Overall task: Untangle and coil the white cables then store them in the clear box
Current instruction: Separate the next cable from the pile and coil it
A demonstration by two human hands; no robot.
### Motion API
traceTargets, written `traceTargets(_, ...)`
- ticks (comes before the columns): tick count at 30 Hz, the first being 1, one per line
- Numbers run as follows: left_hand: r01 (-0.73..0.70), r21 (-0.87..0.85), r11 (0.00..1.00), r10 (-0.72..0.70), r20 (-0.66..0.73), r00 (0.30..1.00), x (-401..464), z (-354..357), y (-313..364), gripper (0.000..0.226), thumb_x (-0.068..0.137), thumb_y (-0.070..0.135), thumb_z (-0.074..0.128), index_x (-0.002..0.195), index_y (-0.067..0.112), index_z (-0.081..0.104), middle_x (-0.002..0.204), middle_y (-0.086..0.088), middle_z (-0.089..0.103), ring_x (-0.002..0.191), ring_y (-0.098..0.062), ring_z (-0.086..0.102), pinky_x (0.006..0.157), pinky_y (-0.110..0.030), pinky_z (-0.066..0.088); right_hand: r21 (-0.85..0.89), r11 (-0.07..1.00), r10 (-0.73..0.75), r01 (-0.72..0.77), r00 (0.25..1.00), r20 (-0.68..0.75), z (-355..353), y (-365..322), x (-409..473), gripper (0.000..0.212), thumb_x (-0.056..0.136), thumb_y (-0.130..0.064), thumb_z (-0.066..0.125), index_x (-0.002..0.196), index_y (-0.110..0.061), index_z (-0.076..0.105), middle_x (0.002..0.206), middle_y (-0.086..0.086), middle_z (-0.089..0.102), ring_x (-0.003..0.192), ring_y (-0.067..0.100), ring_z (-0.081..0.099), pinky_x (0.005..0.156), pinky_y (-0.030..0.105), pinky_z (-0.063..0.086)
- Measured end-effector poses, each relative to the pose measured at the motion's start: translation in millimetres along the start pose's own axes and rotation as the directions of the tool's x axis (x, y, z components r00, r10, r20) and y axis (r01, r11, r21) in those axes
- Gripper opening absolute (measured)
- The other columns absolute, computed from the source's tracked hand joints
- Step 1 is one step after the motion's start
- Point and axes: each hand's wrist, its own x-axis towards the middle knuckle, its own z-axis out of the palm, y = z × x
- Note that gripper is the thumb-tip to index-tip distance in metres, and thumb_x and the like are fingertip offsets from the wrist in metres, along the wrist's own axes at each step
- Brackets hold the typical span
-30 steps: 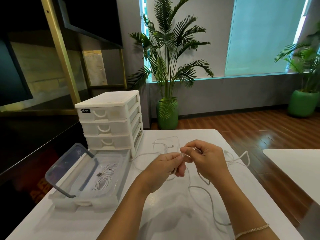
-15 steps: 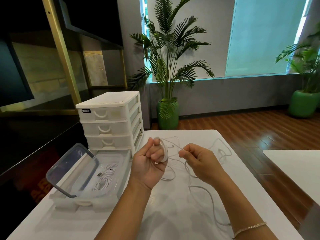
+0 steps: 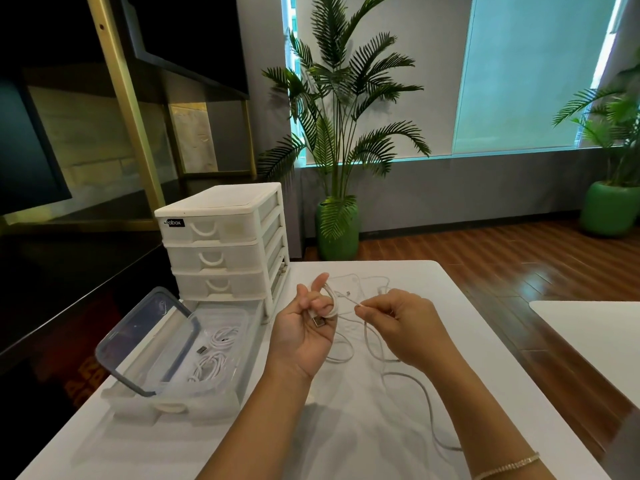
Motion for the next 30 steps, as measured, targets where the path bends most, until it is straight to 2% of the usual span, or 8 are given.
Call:
traceTargets(6,-0.038,-0.028,0.999,0.039,0.028,0.999,0.0,2.6,-3.0,0.037,0.102,0.020,0.029,0.108,-0.008,0.052,0.046,0.002,0.051,0.040,-0.007,0.051,0.044,-0.014,0.047,-0.220,0.975,0.007,0.030,0.986,0.166,2.2,-3.4,-3.8,0.028,0.088,-0.037,0.059,0.113,-0.026,0.068,0.111,-0.004,0.069,0.090,0.012,0.060,0.080,0.024,0.050)
traceTargets(10,-0.073,-0.022,0.997,0.074,0.012,0.997,2.5,0.5,-0.6,0.035,0.101,0.017,0.034,0.115,-0.011,0.049,0.056,-0.001,0.059,0.049,-0.009,0.056,0.050,-0.017,0.052,-0.313,0.946,-0.011,0.082,0.975,0.223,0.5,-4.7,-3.6,0.030,0.088,-0.038,0.057,0.116,-0.032,0.065,0.110,-0.006,0.067,0.086,0.010,0.054,0.071,0.022,0.043)
traceTargets(15,-0.158,0.242,0.957,0.173,-0.044,0.984,2.1,4.0,-5.0,0.031,0.098,0.014,0.041,0.119,-0.006,0.052,0.082,-0.009,0.067,0.062,-0.012,0.069,0.056,-0.020,0.056,-0.253,0.965,-0.006,0.070,0.969,0.246,-0.1,-6.2,-3.4,0.033,0.085,-0.044,0.058,0.112,-0.027,0.068,0.110,-0.006,0.069,0.091,0.012,0.061,0.080,0.026,0.050)
traceTargets(17,-0.208,0.540,0.816,0.250,-0.006,0.968,0.3,4.4,-8.8,0.027,0.099,0.015,0.040,0.114,0.002,0.058,0.095,-0.004,0.068,0.079,-0.012,0.069,0.070,-0.020,0.057,-0.228,0.971,-0.010,0.073,0.964,0.264,-1.8,-7.3,-4.0,0.033,0.088,-0.044,0.055,0.108,-0.023,0.070,0.107,-0.005,0.071,0.089,0.012,0.063,0.082,0.028,0.052)
traceTargets(20,-0.289,0.843,0.454,0.294,0.164,0.942,-6.7,7.1,-12.9,0.029,0.100,0.020,0.037,0.096,0.021,0.066,0.101,0.022,0.066,0.100,-0.011,0.062,0.092,-0.023,0.048,-0.147,0.987,-0.028,0.070,0.962,0.270,-5.9,-10.5,-4.8,0.029,0.093,-0.036,0.050,0.103,-0.018,0.070,0.097,-0.004,0.071,0.079,0.009,0.060,0.075,0.022,0.048)
traceTargets(23,-0.341,0.918,0.203,0.257,0.286,0.923,-8.2,7.2,-15.5,0.031,0.100,0.023,0.036,0.114,0.018,0.063,0.078,0.049,0.055,0.099,-0.003,0.058,0.084,-0.011,0.046,0.059,0.995,0.058,-0.078,0.957,0.284,-7.3,-11.3,-4.9,0.024,0.096,-0.027,0.046,0.090,-0.017,0.067,0.074,-0.007,0.063,0.060,0.003,0.056,0.067,0.018,0.046)
traceTargets(27,-0.357,0.930,0.090,0.218,0.331,0.918,-7.4,4.2,-17.5,0.034,0.100,0.027,0.034,0.127,0.021,0.053,0.098,0.034,0.057,0.106,0.002,0.056,0.080,0.002,0.040,0.467,0.816,0.147,-0.342,0.903,0.403,-7.4,-13.0,-7.5,0.024,0.097,-0.015,0.043,0.085,-0.008,0.063,0.069,0.007,0.060,0.053,0.012,0.062,0.068,0.027,0.056)
traceTargets(30,-0.338,0.937,0.087,0.187,0.318,0.929,-5.2,3.5,-17.4,0.037,0.101,0.027,0.030,0.131,0.019,0.050,0.115,0.028,0.052,0.112,0.003,0.051,0.074,0.007,0.037,0.508,0.764,0.172,-0.398,0.884,0.434,-7.4,-13.6,-9.1,0.024,0.096,-0.017,0.044,0.086,-0.008,0.064,0.057,0.002,0.052,0.035,0.010,0.045,0.047,0.025,0.051)
